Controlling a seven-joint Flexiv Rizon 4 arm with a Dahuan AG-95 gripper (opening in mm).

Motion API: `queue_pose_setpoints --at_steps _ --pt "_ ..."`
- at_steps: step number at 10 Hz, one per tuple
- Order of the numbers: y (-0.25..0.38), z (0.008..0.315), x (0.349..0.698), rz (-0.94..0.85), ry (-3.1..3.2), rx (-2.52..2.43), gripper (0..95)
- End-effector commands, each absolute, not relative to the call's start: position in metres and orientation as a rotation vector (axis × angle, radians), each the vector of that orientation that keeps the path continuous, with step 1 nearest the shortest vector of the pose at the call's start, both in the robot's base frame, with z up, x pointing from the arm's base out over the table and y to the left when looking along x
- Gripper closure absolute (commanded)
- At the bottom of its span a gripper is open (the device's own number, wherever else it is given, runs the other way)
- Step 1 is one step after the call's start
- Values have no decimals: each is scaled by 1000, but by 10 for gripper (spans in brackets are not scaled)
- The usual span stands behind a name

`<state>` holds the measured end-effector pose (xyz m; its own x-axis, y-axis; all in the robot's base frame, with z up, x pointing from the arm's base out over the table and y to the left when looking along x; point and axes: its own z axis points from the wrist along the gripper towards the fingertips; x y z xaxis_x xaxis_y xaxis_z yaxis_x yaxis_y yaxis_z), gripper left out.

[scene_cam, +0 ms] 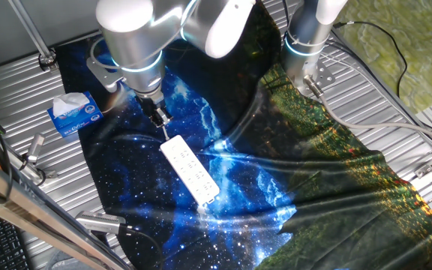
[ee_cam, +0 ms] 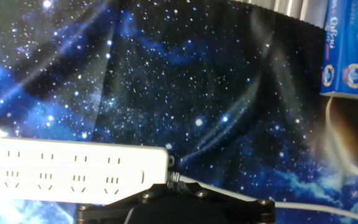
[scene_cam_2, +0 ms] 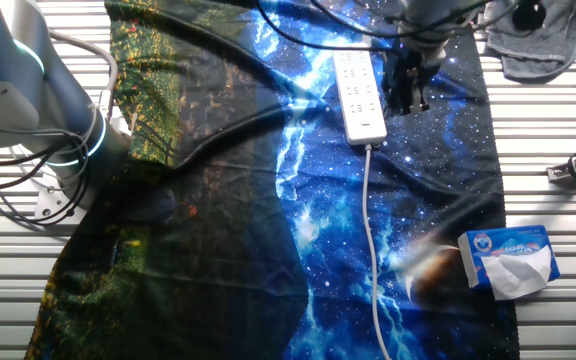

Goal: Turn off the power strip by pressing the button

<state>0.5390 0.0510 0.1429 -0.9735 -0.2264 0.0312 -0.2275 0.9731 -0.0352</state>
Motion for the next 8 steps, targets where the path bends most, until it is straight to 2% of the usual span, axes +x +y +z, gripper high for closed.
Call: queue_pose_setpoints --at_steps 1,8 --pt "51 148 536 61 -3088 349 950" --pt "52 153 535 53 -3085 375 950"
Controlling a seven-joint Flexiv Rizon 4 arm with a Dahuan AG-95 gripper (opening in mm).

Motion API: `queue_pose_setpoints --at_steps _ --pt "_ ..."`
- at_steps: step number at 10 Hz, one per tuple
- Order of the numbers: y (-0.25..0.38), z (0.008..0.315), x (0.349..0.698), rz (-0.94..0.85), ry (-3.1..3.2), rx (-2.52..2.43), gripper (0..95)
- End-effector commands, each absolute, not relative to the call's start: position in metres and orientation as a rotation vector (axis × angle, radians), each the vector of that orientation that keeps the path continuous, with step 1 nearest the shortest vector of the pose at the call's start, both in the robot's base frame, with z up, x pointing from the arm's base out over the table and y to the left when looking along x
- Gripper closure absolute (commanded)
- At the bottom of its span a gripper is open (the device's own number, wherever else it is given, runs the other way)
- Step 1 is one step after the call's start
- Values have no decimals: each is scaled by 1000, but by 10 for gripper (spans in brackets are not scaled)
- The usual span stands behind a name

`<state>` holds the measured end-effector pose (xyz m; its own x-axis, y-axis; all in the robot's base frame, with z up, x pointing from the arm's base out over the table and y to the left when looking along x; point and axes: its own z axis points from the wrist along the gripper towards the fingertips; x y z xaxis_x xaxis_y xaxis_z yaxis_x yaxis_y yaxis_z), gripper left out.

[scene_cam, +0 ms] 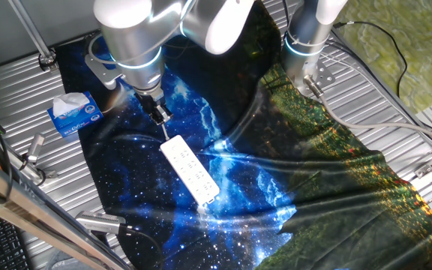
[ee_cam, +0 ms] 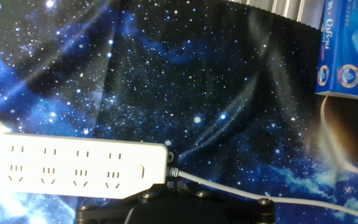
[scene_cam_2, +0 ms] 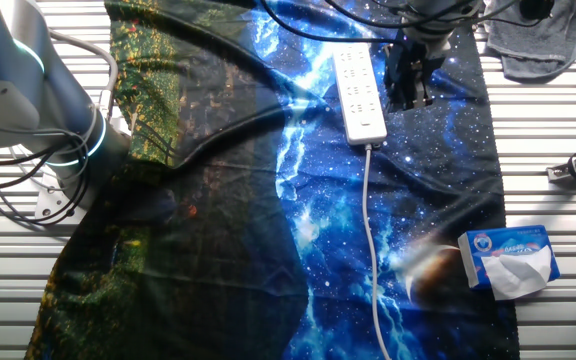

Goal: Turn off the power strip by pressing the button

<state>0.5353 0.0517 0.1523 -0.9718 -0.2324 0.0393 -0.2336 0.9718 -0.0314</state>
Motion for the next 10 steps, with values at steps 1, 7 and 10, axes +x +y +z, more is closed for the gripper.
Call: queue_pose_setpoints --at_steps 1,7,10 --pt "52 153 535 52 -3084 374 950" --pt "52 153 535 52 -3094 342 950" --pt "52 153 535 49 -3096 345 950"
